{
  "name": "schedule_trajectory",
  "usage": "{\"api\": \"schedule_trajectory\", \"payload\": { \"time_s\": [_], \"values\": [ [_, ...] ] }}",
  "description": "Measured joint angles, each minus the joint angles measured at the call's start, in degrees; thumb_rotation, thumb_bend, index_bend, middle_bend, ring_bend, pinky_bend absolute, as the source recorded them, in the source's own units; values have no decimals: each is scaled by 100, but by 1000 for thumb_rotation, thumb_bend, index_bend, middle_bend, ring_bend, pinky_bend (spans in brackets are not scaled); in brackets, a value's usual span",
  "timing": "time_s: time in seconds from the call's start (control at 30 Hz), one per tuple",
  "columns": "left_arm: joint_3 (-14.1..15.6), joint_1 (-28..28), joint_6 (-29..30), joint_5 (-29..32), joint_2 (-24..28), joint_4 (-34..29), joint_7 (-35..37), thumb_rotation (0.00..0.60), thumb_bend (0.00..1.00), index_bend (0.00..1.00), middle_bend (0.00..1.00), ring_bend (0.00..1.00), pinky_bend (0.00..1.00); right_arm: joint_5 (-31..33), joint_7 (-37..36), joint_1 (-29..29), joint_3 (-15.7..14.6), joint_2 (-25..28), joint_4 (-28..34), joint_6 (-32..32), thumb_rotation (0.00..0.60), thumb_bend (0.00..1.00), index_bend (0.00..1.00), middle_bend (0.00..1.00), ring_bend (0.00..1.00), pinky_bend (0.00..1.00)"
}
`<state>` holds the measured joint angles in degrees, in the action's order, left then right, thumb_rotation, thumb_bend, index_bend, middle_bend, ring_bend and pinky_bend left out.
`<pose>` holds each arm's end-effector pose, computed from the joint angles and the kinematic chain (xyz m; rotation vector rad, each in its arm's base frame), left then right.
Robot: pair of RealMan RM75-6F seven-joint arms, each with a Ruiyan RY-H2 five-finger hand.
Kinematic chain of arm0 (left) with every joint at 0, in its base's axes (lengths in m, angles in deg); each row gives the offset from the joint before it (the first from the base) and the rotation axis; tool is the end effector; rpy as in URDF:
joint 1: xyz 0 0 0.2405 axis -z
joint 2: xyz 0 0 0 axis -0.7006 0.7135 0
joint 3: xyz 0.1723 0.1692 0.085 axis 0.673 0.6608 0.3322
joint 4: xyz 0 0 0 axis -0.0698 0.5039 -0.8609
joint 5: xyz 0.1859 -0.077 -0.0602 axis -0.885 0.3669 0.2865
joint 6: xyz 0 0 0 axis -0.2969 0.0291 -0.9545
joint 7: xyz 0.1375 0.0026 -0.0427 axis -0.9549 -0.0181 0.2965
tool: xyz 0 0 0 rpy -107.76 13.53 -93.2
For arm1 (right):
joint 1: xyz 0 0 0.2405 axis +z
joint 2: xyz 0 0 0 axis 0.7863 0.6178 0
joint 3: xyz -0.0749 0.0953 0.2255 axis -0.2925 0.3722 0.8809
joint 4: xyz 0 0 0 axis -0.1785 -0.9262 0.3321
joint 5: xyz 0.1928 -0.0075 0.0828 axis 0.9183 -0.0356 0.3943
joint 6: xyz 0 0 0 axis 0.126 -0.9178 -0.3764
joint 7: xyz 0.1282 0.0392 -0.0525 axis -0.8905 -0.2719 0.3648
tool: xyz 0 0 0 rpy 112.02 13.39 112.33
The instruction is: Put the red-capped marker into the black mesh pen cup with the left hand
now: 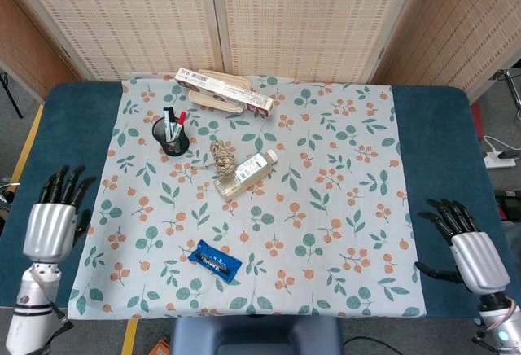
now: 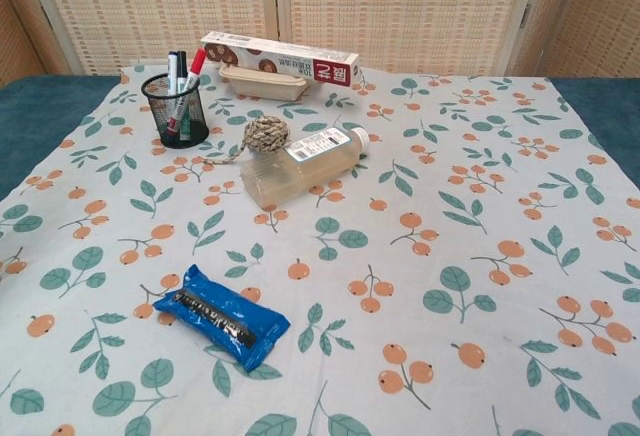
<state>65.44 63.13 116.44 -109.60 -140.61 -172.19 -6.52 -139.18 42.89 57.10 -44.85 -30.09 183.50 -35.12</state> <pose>-0.2504 0.2349 0.1401 -1.3825 -0.6472 -0.9502 -0.2889 -0.1688 0.1643 1.5044 -1.0228 1.0228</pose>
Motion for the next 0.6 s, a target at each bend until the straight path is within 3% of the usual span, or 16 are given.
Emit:
{"api": "schedule_trajectory", "payload": {
  "time_s": [0.17, 0.3, 0.6],
  "values": [
    [146, -732, 36, 364, 15, 794, 394, 600, 416, 180, 62, 0, 117, -30, 93, 11, -27, -8, 39, 22, 600, 0, 218, 83, 45, 0],
    [97, -1020, -77, 677, -64, 1396, 545, 600, 416, 172, 60, 0, 118, -43, 130, -4, -31, -7, 58, -27, 600, 0, 218, 83, 45, 0],
    [-96, -1129, -573, 771, -79, 1656, 1073, 600, 416, 172, 56, 0, 117, 9, 167, 7, -30, -19, 39, 19, 600, 0, 217, 83, 45, 0]
  ]
}}
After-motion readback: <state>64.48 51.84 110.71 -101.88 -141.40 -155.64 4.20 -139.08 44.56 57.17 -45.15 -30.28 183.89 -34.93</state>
